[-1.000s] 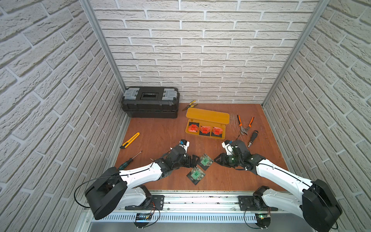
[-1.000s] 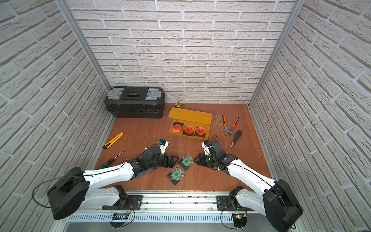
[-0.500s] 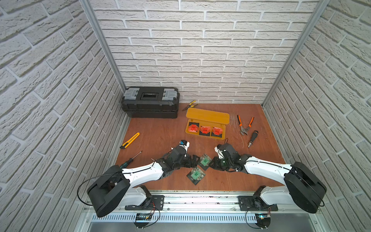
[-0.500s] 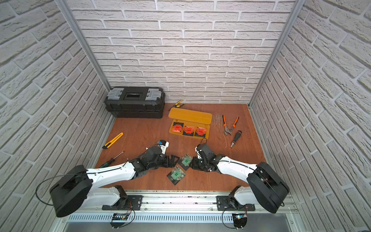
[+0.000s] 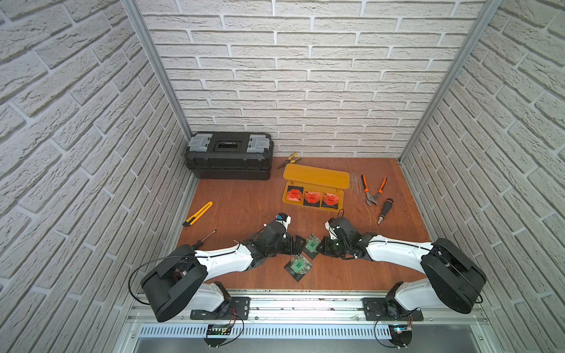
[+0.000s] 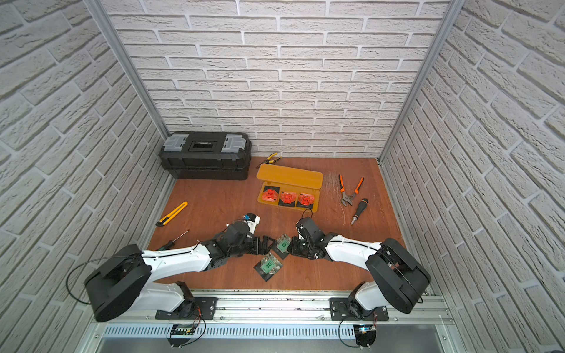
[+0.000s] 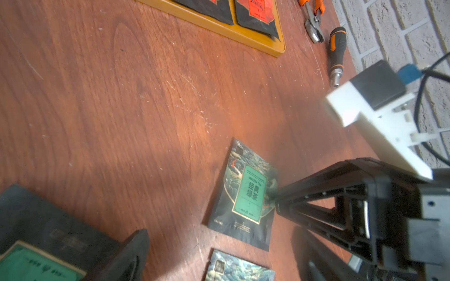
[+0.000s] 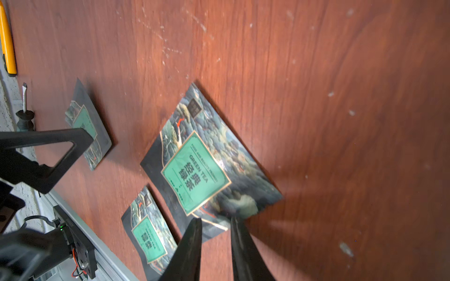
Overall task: Place the tea bags on the shelf by color
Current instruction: Pick up the tea bag from the center of the board.
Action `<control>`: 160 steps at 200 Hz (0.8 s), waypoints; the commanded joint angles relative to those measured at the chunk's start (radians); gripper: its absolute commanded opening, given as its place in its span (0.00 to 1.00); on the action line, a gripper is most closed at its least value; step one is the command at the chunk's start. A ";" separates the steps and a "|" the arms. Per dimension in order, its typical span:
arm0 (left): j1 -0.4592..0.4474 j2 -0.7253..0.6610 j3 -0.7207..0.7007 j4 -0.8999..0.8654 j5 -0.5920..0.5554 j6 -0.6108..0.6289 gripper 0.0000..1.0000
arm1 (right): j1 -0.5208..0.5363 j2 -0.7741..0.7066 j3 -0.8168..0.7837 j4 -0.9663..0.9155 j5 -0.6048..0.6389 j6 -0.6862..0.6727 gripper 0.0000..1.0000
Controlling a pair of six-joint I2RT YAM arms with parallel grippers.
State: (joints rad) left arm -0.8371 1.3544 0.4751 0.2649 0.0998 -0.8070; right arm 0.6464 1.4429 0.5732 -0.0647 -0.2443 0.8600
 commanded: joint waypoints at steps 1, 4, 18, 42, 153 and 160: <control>-0.005 0.020 0.028 0.048 0.016 0.000 0.96 | 0.007 0.018 0.028 0.032 0.031 -0.003 0.25; -0.005 0.021 0.029 0.047 0.018 0.000 0.95 | 0.007 0.020 0.029 0.033 0.032 -0.004 0.25; -0.007 0.035 0.034 0.048 0.017 -0.001 0.94 | 0.008 0.034 0.036 0.038 0.039 -0.008 0.25; -0.010 0.057 0.039 0.058 0.025 -0.004 0.92 | 0.007 0.059 0.047 0.050 0.047 -0.016 0.24; -0.023 0.150 0.062 0.094 0.055 -0.032 0.76 | 0.002 0.135 0.096 0.055 0.061 -0.044 0.22; -0.026 0.157 0.064 0.098 0.058 -0.033 0.74 | 0.002 0.135 0.096 0.055 0.061 -0.044 0.22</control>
State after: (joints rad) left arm -0.8543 1.4921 0.5159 0.3080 0.1394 -0.8341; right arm 0.6460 1.5661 0.6636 -0.0170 -0.1986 0.8303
